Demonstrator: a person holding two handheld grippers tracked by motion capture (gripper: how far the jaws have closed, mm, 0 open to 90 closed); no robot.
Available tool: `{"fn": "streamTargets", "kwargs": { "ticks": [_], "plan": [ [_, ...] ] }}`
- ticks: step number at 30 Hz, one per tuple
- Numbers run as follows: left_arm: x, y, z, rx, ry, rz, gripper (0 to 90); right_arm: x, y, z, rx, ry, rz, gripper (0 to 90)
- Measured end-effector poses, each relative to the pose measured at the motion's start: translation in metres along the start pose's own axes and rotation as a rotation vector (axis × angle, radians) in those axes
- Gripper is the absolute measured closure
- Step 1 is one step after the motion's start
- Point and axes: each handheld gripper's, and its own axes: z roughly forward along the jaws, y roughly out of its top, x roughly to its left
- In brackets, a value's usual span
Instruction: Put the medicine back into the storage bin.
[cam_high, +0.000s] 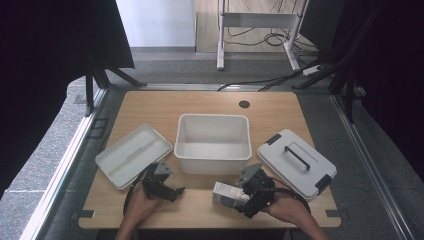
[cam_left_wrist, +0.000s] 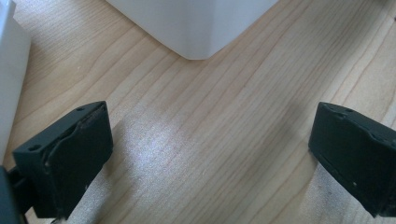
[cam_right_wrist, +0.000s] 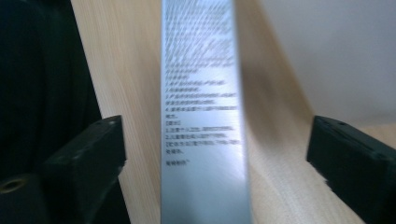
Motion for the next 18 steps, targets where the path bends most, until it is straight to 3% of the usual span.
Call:
{"fn": "streamTargets", "kwargs": {
  "ticks": [4,9,15,18],
  "plan": [
    [0.0,0.0,0.0,0.0,0.0,0.0,0.0,0.005,0.009,0.019,0.148,0.02,-0.052,11.9],
    [0.0,0.0,0.0,0.0,-0.001,0.001,0.0,0.005,0.018,0.029,0.244,0.028,-0.078,21.2],
    [0.0,0.0,0.0,-0.002,-0.002,0.002,0.1,0.004,0.027,0.036,0.337,0.027,-0.103,45.2],
    [0.0,0.0,0.0,-0.002,-0.002,0.003,0.3,0.001,0.03,0.037,0.358,0.045,-0.101,52.4]
  ]
}}
